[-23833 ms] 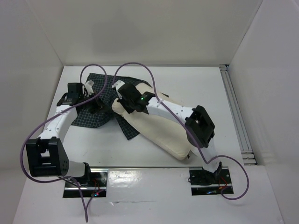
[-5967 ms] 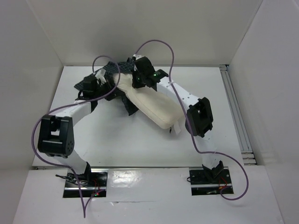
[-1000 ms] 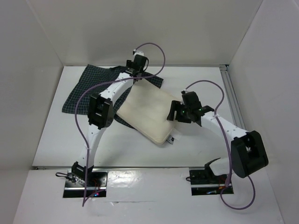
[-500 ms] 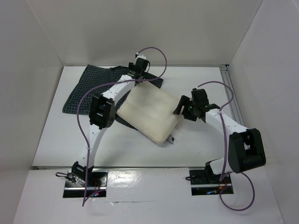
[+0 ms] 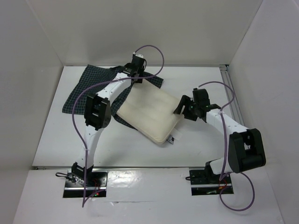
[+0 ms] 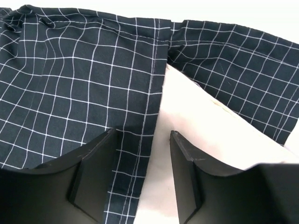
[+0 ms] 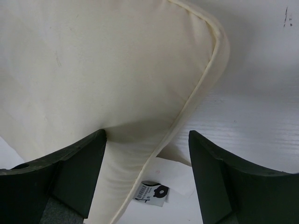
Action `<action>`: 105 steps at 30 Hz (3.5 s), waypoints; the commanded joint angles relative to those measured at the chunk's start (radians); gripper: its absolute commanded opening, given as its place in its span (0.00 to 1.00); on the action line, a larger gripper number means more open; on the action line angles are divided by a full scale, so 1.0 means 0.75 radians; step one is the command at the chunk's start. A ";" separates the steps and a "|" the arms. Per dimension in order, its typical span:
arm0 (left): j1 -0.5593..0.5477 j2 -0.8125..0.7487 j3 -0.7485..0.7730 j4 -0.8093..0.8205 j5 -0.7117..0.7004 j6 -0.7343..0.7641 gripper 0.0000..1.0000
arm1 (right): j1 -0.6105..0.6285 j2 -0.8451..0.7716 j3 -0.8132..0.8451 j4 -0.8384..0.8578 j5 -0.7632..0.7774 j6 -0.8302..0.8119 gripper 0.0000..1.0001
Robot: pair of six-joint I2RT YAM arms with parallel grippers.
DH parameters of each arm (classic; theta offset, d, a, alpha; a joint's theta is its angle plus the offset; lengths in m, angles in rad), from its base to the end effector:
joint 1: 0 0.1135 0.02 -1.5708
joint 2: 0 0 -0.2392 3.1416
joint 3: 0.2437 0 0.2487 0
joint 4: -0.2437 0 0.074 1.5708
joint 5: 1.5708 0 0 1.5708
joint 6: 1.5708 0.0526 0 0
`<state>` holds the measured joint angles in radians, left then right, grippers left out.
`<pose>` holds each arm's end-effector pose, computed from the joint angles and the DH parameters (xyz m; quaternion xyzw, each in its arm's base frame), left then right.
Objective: Put the pillow into the pillowcase
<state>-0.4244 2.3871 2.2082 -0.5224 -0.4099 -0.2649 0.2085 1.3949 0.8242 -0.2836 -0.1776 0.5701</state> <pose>0.4970 -0.2016 0.2146 -0.0147 0.8920 0.0344 0.4505 0.2879 0.0704 0.1743 0.1372 0.9232 0.2094 0.2916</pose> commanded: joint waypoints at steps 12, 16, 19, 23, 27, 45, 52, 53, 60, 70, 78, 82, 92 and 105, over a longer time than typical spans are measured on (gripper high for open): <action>0.034 0.053 0.150 -0.072 -0.026 0.026 0.10 | -0.008 0.224 0.028 0.321 -0.446 -0.042 0.74; 0.058 0.039 0.150 -0.072 -0.012 0.026 0.00 | -0.008 0.251 0.040 0.370 -0.473 -0.055 0.74; 0.059 0.022 0.150 -0.072 -0.024 0.026 0.00 | -0.008 0.251 0.040 0.370 -0.459 -0.067 0.60; 0.044 -0.096 0.053 -0.001 0.398 0.091 0.00 | -0.008 0.302 0.110 0.382 -0.491 -0.079 0.08; -0.031 -0.170 0.068 0.005 0.747 0.106 0.00 | -0.008 0.304 0.259 0.395 -0.530 -0.093 0.00; -0.101 -0.179 0.170 -0.211 1.115 -0.199 0.00 | 0.139 -0.076 0.198 0.306 -0.587 -0.045 0.00; -0.101 -0.307 0.026 -0.220 0.923 -0.201 0.27 | 0.523 -0.107 0.016 0.276 -0.432 0.011 0.05; -0.101 -0.307 0.026 -0.220 0.901 -0.189 0.39 | 0.540 -0.091 0.016 0.160 -0.404 -0.013 0.23; -0.113 -0.376 0.050 -0.365 0.804 -0.125 0.48 | 0.569 -0.342 0.226 -0.309 0.246 -0.179 0.84; -0.234 -0.422 -0.146 -0.406 0.677 -0.156 0.54 | 0.303 -0.032 0.439 -0.199 0.656 -0.091 0.19; -0.342 -0.234 -0.130 -0.434 0.481 -0.244 0.73 | 0.076 0.486 0.662 0.059 0.442 -0.202 0.47; -0.342 -0.168 -0.130 -0.414 0.418 -0.256 0.83 | 0.004 0.686 0.762 0.124 0.321 -0.287 0.68; -0.310 -0.041 -0.164 -0.384 0.460 -0.281 0.18 | -0.067 1.024 0.953 0.226 0.063 -0.451 0.73; -0.177 -0.325 -0.310 -0.183 0.563 -0.361 0.00 | -0.082 1.069 0.861 0.425 -0.364 -0.423 0.00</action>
<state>-0.5999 2.2154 1.9793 -0.7158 0.0593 -0.5301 0.1524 2.2154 1.5120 -0.0288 -0.3607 0.2329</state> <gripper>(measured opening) 0.026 0.014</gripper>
